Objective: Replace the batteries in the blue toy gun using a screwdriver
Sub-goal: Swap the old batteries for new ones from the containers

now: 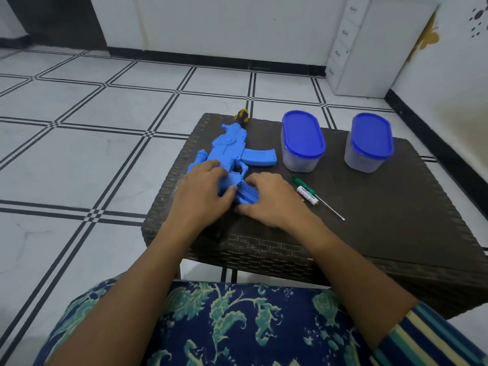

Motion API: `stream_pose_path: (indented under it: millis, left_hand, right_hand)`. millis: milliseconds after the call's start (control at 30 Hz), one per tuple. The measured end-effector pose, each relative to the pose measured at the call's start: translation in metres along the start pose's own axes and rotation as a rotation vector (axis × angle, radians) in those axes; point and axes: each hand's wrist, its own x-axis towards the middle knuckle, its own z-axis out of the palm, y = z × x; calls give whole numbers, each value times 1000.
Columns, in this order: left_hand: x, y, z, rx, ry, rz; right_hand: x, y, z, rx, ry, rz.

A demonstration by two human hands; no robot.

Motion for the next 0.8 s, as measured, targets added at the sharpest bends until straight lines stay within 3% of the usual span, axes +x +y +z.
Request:
stream_pose_path:
  millis: [233,367,533,800]
  left_hand:
    - [-9,-3,-6,31,61,-228]
    - [-14,0,-4,82,-25,-423]
    - [-7,5,-3,89,38,-300]
    - [-1,-6,-19,217,382,-21]
  right_hand:
    - [5,-8,1,20,37,79]
    - [5,-8,7,34,94,65]
    - [13,0,14,61,159,46]
    - [17,-2,11,564,245,9]
